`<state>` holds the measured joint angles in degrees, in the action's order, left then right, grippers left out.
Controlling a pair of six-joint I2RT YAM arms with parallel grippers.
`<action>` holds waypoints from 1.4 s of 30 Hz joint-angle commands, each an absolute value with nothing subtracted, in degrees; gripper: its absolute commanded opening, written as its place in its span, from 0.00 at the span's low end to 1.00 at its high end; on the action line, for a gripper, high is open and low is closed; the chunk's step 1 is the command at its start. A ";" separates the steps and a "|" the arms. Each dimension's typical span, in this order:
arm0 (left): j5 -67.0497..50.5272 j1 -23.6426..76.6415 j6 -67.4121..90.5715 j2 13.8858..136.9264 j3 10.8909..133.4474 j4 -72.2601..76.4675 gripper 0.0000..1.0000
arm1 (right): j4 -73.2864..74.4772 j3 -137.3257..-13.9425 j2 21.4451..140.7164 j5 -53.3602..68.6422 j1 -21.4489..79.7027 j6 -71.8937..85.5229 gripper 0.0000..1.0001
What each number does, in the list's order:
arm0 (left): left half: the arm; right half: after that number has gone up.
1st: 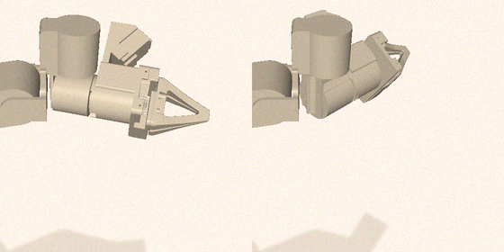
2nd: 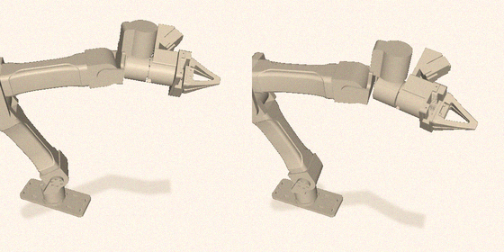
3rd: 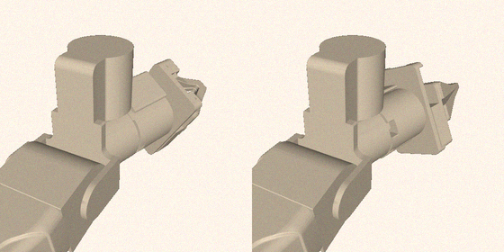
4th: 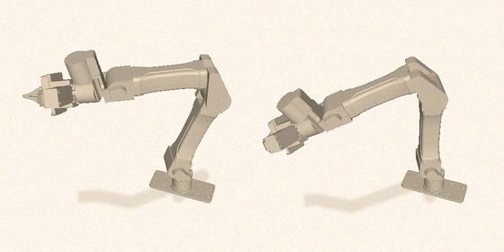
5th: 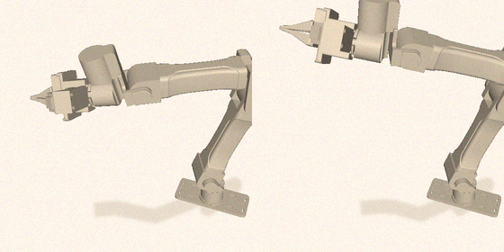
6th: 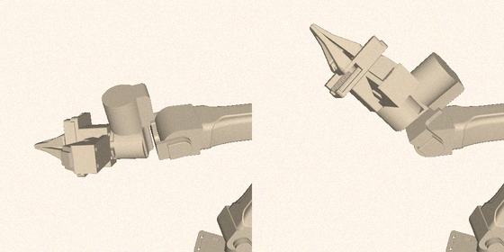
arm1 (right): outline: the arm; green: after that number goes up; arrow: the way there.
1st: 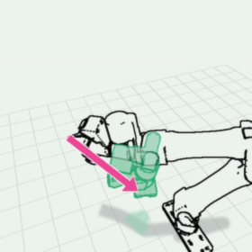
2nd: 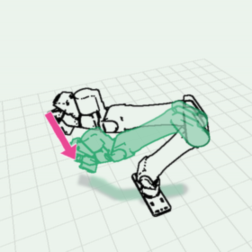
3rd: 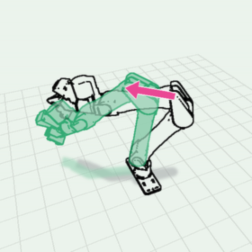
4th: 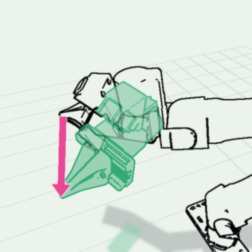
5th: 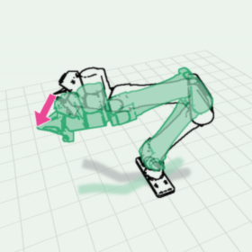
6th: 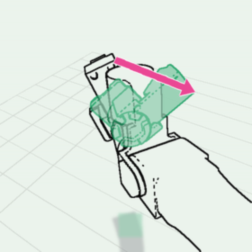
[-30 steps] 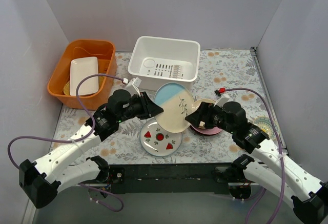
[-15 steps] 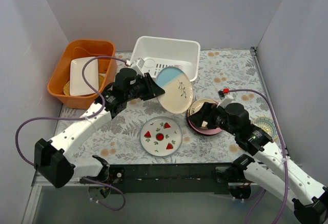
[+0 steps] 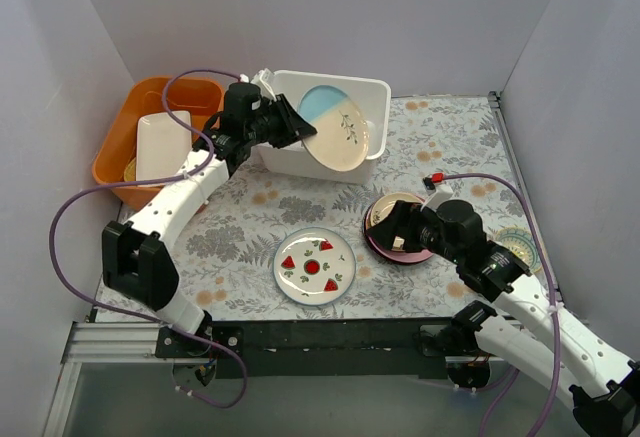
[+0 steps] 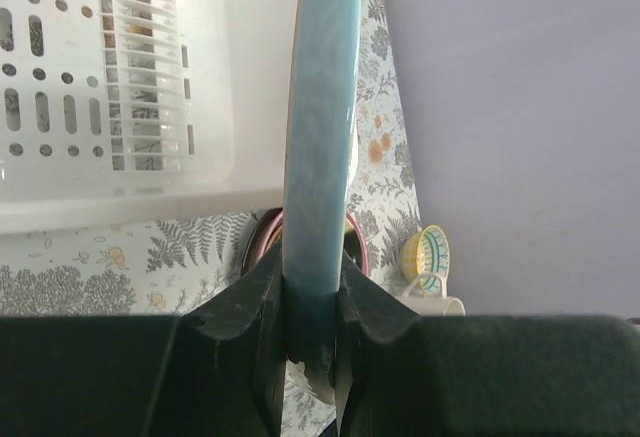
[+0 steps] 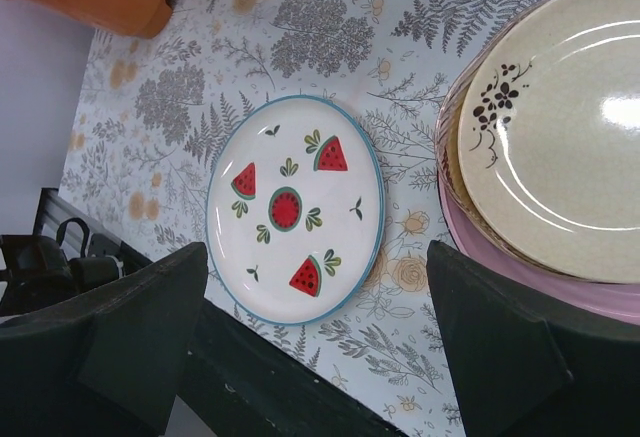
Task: Place the plates into the plastic bin on the countertop
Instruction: Place the plate in the plastic bin.
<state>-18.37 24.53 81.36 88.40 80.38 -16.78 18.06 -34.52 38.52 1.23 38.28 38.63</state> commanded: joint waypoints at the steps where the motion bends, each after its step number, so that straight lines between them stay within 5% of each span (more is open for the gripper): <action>1: -24.08 22.41 81.91 89.64 88.58 -10.72 0.00 | 17.58 -37.00 38.85 0.26 38.41 37.27 0.97; 42: -25.40 19.78 81.30 120.84 114.17 -20.56 0.00 | 17.75 -35.77 46.67 2.28 38.06 34.10 0.97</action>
